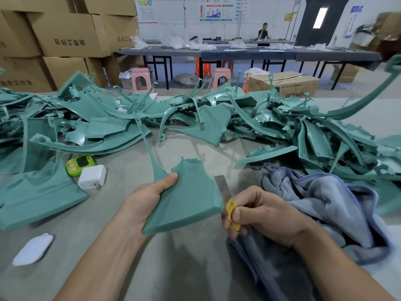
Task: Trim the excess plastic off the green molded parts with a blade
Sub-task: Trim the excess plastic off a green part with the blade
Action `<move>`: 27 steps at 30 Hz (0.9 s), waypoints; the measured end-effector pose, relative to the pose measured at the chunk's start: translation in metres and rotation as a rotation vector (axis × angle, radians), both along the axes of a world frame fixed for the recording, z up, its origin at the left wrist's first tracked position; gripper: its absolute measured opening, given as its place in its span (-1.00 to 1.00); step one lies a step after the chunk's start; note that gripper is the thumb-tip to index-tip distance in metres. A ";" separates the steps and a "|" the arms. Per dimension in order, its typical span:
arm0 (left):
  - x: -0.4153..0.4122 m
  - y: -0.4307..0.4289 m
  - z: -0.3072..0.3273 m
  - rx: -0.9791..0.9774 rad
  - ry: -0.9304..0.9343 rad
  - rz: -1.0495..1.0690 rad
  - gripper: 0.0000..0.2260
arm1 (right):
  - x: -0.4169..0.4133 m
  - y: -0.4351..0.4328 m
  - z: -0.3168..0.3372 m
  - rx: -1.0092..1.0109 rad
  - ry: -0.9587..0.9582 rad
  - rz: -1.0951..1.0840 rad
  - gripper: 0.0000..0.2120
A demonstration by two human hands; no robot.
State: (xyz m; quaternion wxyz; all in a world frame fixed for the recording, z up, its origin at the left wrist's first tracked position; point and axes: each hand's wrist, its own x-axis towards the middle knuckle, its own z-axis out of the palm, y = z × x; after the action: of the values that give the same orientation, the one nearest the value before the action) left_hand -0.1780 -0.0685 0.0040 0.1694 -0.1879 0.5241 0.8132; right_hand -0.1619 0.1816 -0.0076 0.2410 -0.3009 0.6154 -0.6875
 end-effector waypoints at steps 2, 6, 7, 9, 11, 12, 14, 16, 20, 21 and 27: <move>-0.002 -0.004 -0.001 0.021 -0.008 0.015 -0.74 | 0.001 0.001 0.001 -0.007 -0.030 0.032 -0.76; -0.005 -0.009 -0.003 0.029 -0.014 0.022 -0.81 | 0.002 -0.002 0.002 0.065 0.006 0.034 -0.82; -0.005 -0.009 -0.004 0.029 -0.013 0.015 -0.81 | 0.001 -0.004 0.000 0.091 0.017 -0.028 -0.84; -0.005 -0.009 -0.005 0.014 -0.016 0.019 -0.80 | -0.004 -0.007 -0.006 0.116 -0.008 -0.272 -0.80; -0.006 -0.011 -0.005 -0.008 -0.020 0.052 -0.76 | -0.009 -0.005 -0.009 0.063 -0.061 -0.454 -0.77; -0.006 -0.011 -0.005 -0.010 -0.019 0.074 -0.73 | -0.009 -0.004 -0.008 0.030 -0.058 -0.442 -0.78; -0.007 -0.011 -0.007 -0.017 -0.024 0.105 -0.71 | -0.005 -0.005 -0.004 0.033 -0.010 -0.282 -0.83; -0.007 -0.011 -0.006 -0.021 -0.030 0.113 -0.75 | -0.004 -0.012 -0.006 0.141 0.038 -0.302 -0.83; -0.006 -0.008 -0.006 0.012 0.007 0.178 -0.79 | -0.012 -0.017 -0.010 0.085 -0.117 -0.717 -0.76; -0.005 -0.005 -0.007 -0.001 0.040 0.219 -0.80 | -0.012 -0.016 -0.008 0.015 -0.179 -0.705 -0.79; -0.006 0.012 -0.013 -0.148 0.203 0.452 -0.80 | -0.003 -0.018 -0.001 -0.285 -0.447 -0.442 -0.83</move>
State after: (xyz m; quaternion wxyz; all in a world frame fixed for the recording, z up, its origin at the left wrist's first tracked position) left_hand -0.1840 -0.0566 -0.0089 -0.0843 -0.2295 0.5414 0.8044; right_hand -0.1652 0.1633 -0.0090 0.1708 -0.0329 0.4955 -0.8510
